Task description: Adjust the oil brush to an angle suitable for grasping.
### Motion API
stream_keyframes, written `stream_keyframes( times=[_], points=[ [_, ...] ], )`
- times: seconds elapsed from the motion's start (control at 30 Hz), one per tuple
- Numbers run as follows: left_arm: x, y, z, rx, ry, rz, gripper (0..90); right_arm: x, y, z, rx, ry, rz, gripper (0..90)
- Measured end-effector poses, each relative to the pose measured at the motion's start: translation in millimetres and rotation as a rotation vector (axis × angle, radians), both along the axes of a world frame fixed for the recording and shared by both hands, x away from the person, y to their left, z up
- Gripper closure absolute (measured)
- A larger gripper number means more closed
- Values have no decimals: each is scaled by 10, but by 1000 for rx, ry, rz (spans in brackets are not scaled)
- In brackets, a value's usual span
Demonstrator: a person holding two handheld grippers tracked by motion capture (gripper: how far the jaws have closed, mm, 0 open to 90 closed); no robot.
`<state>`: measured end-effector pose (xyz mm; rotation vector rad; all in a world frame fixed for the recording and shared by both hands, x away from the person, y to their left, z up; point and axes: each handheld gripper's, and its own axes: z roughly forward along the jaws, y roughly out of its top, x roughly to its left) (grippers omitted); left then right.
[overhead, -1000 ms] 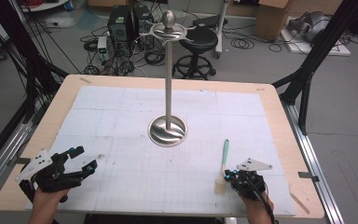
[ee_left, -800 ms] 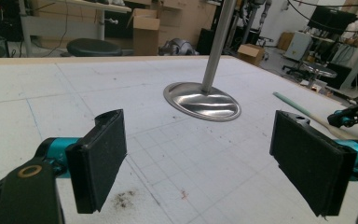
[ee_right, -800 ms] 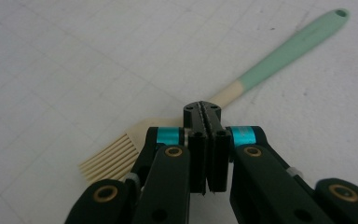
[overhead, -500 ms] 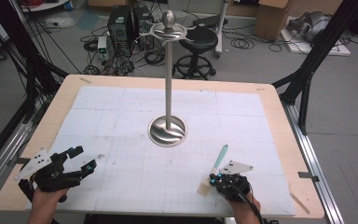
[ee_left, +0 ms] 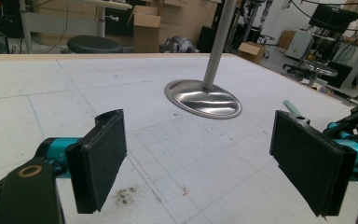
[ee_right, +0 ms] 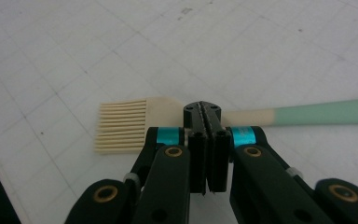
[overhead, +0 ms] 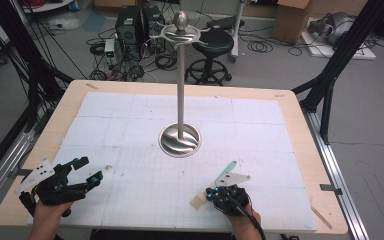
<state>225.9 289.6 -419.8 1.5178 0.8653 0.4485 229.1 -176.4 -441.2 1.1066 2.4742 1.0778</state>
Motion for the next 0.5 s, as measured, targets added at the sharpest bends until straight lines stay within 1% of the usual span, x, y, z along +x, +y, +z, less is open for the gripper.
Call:
stream_keyframes(
  times=[0.07,0.1,0.13,0.2,0.27,0.33,0.37,0.4,0.43,0.5],
  points=[
    [1,3,0,3,1,1,190,9,87,2,2,5,12,893],
    [1,3,0,2,1,1,190,20,161,4,2,8,12,892],
    [1,4,0,2,1,1,190,20,161,4,2,8,12,892],
    [2,8,0,-3,2,4,190,37,247,3,15,23,13,892],
    [3,20,0,0,2,6,190,50,323,3,12,18,23,893],
    [4,23,0,-4,3,8,190,75,402,2,17,24,18,893],
    [5,24,0,-4,4,7,190,75,402,2,17,24,18,893],
    [6,22,-1,-5,5,7,190,77,429,7,16,31,14,892],
    [7,21,-1,-1,5,6,190,88,454,6,15,26,19,893],
    [9,13,-2,0,4,6,190,109,507,8,15,32,24,893]
  ],
)
